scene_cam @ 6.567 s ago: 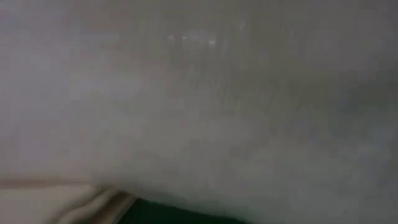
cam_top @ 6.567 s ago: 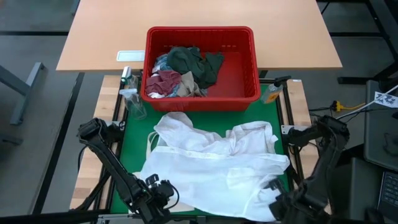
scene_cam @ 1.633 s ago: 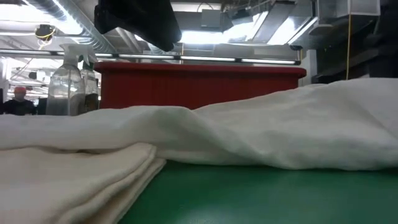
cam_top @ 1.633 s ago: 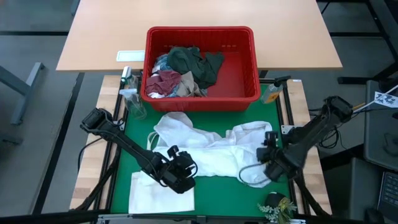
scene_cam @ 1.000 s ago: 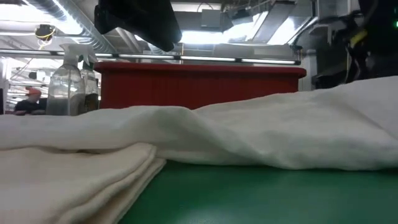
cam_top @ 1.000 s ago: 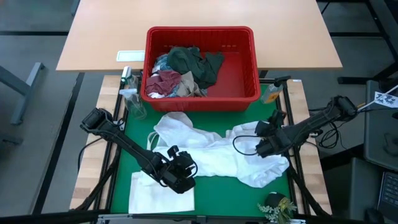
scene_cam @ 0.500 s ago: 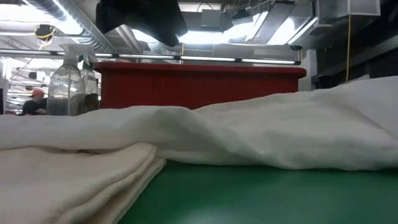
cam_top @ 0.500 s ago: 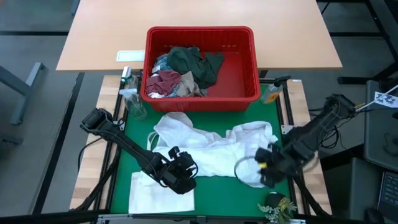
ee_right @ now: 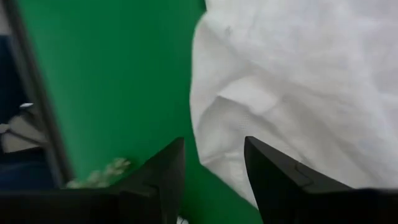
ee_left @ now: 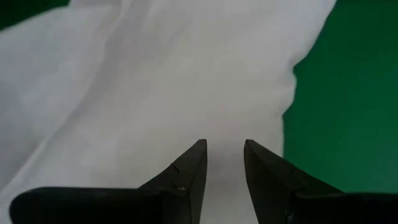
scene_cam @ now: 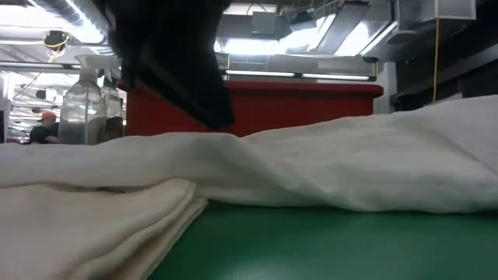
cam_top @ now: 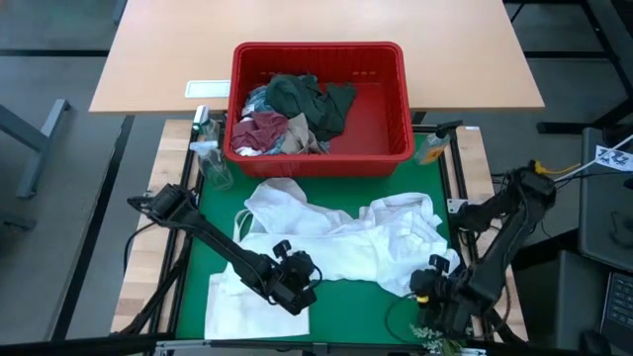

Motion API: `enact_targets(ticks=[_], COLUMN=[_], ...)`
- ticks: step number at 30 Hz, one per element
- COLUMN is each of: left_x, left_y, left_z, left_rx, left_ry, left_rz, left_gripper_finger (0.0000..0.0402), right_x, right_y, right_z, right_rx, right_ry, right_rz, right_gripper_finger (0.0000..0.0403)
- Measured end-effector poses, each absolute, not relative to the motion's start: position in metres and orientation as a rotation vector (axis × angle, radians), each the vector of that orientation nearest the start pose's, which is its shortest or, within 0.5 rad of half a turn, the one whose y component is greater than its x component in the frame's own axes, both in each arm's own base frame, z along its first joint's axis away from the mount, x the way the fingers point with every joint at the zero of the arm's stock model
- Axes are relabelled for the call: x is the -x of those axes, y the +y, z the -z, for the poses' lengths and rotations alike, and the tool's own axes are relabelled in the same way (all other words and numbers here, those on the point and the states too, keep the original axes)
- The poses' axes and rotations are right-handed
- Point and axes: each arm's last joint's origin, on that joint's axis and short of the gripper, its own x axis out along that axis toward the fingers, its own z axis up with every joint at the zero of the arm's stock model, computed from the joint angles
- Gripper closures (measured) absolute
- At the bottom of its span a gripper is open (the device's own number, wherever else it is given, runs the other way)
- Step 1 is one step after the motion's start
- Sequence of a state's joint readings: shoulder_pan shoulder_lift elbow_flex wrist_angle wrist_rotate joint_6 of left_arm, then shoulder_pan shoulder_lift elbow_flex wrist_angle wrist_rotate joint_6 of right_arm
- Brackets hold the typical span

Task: Fold Laundry from Bin
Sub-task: Fold the white polo shirt

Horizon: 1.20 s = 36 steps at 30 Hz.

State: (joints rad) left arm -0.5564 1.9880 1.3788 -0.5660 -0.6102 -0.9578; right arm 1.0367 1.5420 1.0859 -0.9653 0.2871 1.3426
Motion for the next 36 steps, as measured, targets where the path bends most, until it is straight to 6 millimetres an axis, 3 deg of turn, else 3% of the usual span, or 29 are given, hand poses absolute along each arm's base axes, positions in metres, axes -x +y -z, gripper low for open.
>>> enact_targets(ticks=[9,21,25,30,36], left_x=[-0.348,-0.348,-0.348,-0.344,-0.338], left_y=[-0.196,-0.196,-0.196,-0.194,-0.192], left_z=[-0.158,-0.158,-0.158,-0.156,-0.153], left_rx=[0.216,0.216,0.216,0.184,0.166], left_ry=[0.862,0.861,0.862,0.900,1.001], left_rz=[-0.494,-0.495,-0.495,-0.508,-0.499], left_gripper_finger=[0.0300,0.0300,0.0300,0.0300,0.0300], right_x=[-0.155,-0.158,-0.158,-0.158,-0.154], right_y=[0.244,0.248,0.248,0.247,0.244], right_z=[-0.181,-0.163,-0.161,-0.161,-0.164], right_rx=[-0.148,-0.086,-0.078,-0.069,-0.074], right_ry=[1.264,1.274,1.278,1.281,1.353], right_rz=[0.289,0.332,0.337,0.340,0.340], right_gripper_finger=[0.0237,0.0242,0.0286,0.0387,0.0389])
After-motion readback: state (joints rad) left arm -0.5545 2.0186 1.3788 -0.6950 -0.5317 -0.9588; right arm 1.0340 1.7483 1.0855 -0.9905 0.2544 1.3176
